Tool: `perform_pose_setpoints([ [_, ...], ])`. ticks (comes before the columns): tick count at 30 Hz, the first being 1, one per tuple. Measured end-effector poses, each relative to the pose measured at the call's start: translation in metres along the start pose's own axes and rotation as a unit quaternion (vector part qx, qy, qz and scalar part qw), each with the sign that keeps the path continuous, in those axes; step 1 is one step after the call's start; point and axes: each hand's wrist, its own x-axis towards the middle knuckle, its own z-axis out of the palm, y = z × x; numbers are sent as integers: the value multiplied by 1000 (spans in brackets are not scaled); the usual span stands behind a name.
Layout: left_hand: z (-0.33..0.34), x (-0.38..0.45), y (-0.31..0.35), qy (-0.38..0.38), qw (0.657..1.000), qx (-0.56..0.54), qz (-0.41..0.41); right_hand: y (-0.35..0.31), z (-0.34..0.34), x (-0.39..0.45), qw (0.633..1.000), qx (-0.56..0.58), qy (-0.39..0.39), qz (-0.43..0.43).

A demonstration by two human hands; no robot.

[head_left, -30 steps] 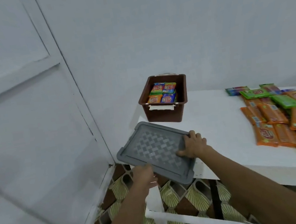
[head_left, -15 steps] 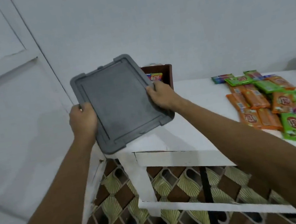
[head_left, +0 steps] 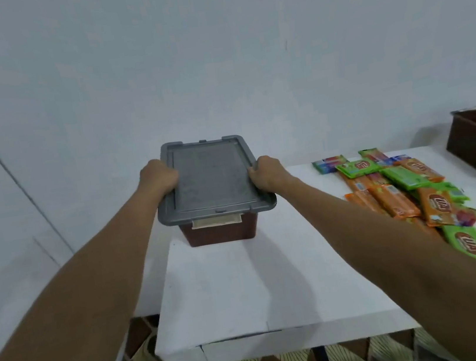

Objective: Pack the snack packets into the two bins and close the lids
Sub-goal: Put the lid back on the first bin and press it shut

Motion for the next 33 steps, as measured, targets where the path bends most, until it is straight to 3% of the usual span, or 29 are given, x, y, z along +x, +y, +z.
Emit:
perform_pose_setpoints([
  [6,33,44,-20,-47,997,56,38,15,23,33,998,-29,-6,48],
  [12,54,62,-19,24,992,110,58,17,36,61,997,-41,45,54],
  [18,53,76,-36,14,986,150,71,15,47,67,992,-119,22,33],
  [21,59,75,-35,-13,982,175,73,10,38,74,981,-185,-24,55],
  [25,63,76,-35,-57,977,206,26,3,22,81,934,-333,-109,73],
  [27,55,76,-30,-66,964,254,33,-9,22,94,922,-377,-50,76],
  [29,48,69,-21,-14,933,323,156,-25,30,122,936,-347,31,45],
  [30,46,63,-16,-24,922,297,248,-32,35,140,951,-308,42,9],
  [31,45,51,-12,-98,907,247,327,-39,41,156,964,-264,23,-32],
  [33,43,26,-9,-315,856,196,359,-51,50,183,969,-224,-41,-92],
])
